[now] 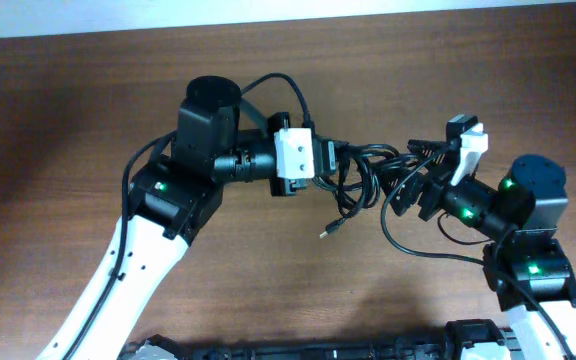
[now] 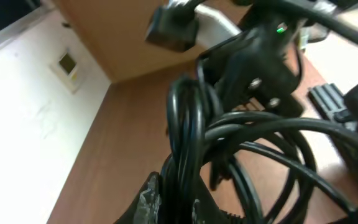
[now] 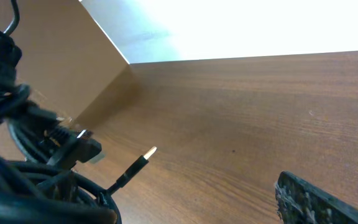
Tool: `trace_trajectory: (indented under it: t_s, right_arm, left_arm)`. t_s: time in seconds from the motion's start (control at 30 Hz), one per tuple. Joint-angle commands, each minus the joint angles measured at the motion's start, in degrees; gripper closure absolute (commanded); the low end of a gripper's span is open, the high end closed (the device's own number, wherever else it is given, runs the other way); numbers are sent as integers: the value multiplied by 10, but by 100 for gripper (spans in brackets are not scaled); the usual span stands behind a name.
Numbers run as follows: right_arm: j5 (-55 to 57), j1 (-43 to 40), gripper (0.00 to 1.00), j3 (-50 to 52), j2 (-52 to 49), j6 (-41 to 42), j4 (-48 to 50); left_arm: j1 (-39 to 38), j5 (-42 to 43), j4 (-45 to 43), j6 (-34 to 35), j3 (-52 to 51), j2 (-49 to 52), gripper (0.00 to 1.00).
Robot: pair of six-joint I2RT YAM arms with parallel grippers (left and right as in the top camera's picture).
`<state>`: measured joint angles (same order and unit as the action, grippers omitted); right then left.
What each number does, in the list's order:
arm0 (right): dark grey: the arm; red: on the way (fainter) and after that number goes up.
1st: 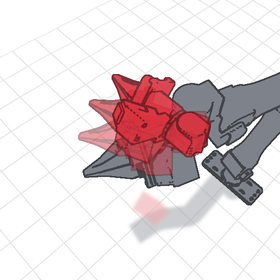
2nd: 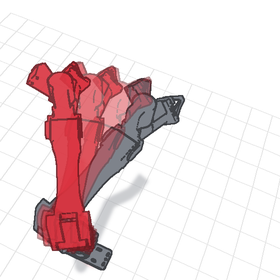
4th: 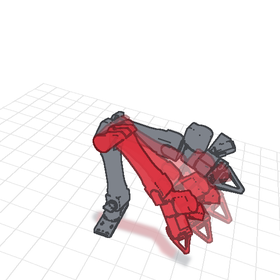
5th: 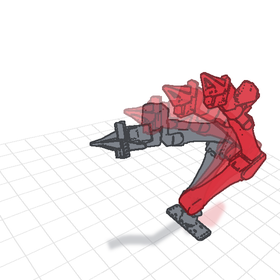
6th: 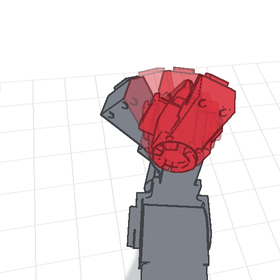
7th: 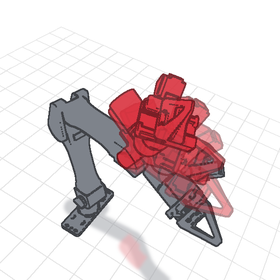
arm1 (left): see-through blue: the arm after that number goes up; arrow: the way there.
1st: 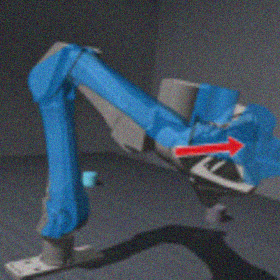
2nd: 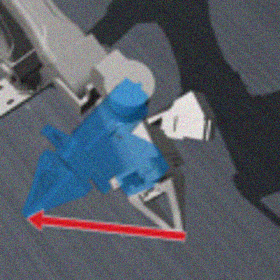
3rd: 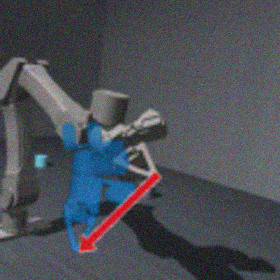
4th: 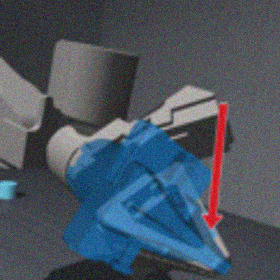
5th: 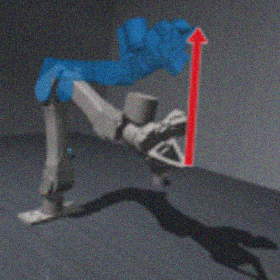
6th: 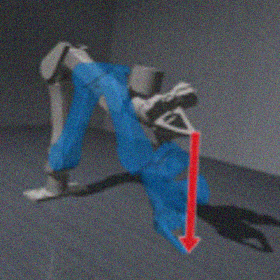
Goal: Untangle cables
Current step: 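Bring the right gripper to the lifted bundle and grasp a loop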
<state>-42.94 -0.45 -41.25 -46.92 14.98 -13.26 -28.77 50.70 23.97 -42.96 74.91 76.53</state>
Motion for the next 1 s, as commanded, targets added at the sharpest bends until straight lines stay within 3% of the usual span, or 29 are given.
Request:
trace_trajectory:
  t_s: [0.0,0.17,0.53,0.97]
  right_arm:
    - [31,-4,1,-12,-5,3,16]
    - [32,-4,1,-12,-5,3,42]
    - [55,-4,1,-12,-5,3,52]
    - [16,-4,1,-12,-6,3,58]
  left_arm:
    - [-6,97,3,-18,15,-18,100]
    - [-6,93,3,-18,15,-18,100]
    - [-6,-37,6,-6,15,-18,100]
    - [-6,-70,0,13,15,-18,100]
